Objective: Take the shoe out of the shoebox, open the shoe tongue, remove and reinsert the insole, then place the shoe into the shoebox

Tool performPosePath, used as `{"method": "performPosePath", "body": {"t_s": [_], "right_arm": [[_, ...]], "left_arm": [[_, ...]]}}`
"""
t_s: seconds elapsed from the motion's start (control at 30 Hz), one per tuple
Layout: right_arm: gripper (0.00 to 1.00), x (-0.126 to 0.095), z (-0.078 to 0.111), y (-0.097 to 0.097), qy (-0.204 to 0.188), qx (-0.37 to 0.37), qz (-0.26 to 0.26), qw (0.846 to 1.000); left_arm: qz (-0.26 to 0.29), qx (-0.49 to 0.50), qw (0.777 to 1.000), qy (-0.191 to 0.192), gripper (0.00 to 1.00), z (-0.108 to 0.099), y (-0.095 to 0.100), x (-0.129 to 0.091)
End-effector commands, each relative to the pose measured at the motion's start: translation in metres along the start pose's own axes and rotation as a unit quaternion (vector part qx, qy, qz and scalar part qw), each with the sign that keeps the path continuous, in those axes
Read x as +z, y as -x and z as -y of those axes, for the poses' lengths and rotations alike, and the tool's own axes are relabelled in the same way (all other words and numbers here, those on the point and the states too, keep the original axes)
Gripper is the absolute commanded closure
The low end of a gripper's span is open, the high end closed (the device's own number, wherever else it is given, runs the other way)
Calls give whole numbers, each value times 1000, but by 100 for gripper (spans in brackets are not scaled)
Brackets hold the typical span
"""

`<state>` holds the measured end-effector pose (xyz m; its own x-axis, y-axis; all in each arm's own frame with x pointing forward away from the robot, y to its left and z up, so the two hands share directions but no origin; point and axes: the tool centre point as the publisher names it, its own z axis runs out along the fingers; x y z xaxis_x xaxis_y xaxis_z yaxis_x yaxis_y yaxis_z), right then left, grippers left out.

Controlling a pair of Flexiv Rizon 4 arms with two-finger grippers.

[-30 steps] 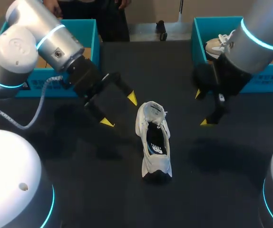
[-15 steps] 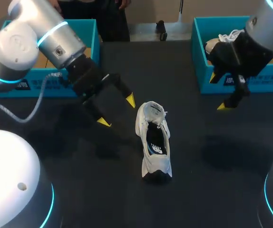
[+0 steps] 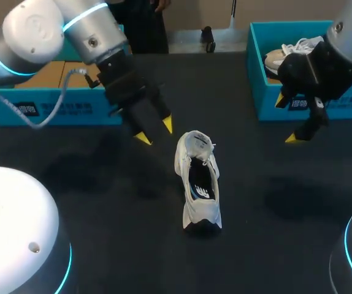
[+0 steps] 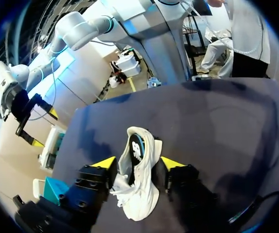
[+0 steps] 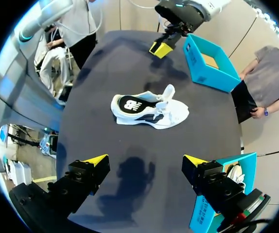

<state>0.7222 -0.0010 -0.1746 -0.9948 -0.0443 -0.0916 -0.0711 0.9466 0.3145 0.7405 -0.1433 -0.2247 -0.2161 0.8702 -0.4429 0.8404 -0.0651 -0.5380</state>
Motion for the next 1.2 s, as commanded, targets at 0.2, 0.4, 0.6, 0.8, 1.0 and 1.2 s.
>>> {"method": "performPosePath", "body": {"t_s": [0.2, 0.4, 0.6, 0.8, 1.0, 1.2], "right_arm": [[0, 1, 1, -1, 0, 0, 0, 1000], [0, 1, 1, -1, 0, 0, 0, 1000], [0, 1, 1, -1, 0, 0, 0, 1000], [0, 1, 1, -1, 0, 0, 0, 1000], [0, 1, 1, -1, 0, 0, 0, 1000], [0, 1, 1, -1, 0, 0, 0, 1000]], "left_arm": [[-73, 10, 997, -14, 100, -8, 15, 18], [-119, 24, 993, -8, 100, -4, 21, 35], [-166, 31, 986, 1, 100, 3, 20, 51], [-181, 32, 983, 15, 100, 1, 19, 62], [-193, 35, 980, 16, 100, -2, 16, 75], [-204, 36, 978, 24, 100, -8, 14, 90]]}}
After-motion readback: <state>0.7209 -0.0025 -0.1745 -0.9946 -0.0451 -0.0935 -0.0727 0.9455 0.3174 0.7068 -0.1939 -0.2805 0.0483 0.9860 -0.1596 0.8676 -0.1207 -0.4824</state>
